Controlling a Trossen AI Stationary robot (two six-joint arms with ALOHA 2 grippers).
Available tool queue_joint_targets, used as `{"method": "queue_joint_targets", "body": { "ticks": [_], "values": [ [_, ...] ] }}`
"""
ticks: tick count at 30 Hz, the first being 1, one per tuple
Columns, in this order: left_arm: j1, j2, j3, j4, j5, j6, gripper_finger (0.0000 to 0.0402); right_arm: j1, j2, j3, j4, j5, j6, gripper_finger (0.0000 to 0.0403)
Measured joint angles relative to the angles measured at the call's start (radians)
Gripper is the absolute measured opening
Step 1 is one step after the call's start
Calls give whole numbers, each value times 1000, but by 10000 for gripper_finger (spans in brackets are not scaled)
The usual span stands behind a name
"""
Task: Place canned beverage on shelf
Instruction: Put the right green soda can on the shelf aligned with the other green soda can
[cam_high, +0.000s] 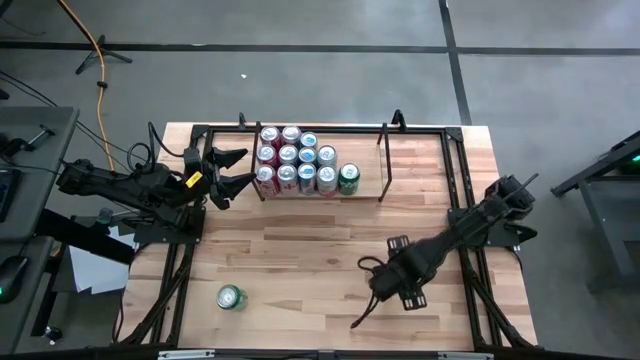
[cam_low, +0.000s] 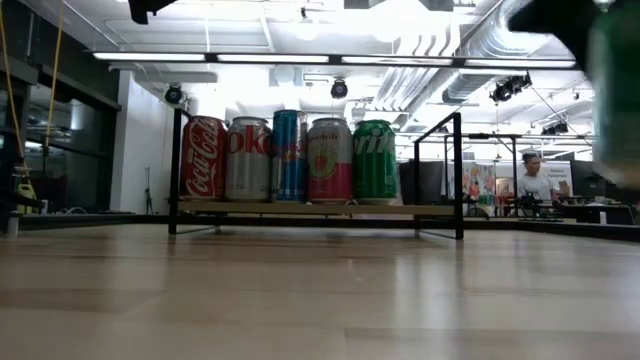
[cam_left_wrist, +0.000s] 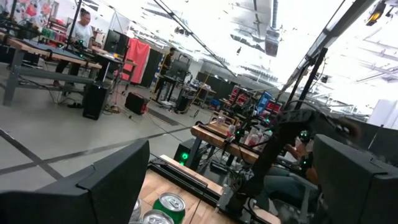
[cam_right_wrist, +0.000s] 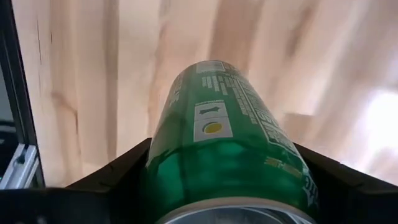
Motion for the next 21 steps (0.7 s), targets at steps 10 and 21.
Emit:
{"method": "queue_joint_targets", "body": {
  "ticks": [10, 21],
  "values": [
    [0, 0, 0, 1, 0, -1, 365, -152, -33, 344, -156, 145, -122, 289],
    [0, 0, 0, 2, 0, -1, 365, -421, -35, 839, -234, 387, -207, 289]
  ]
}}
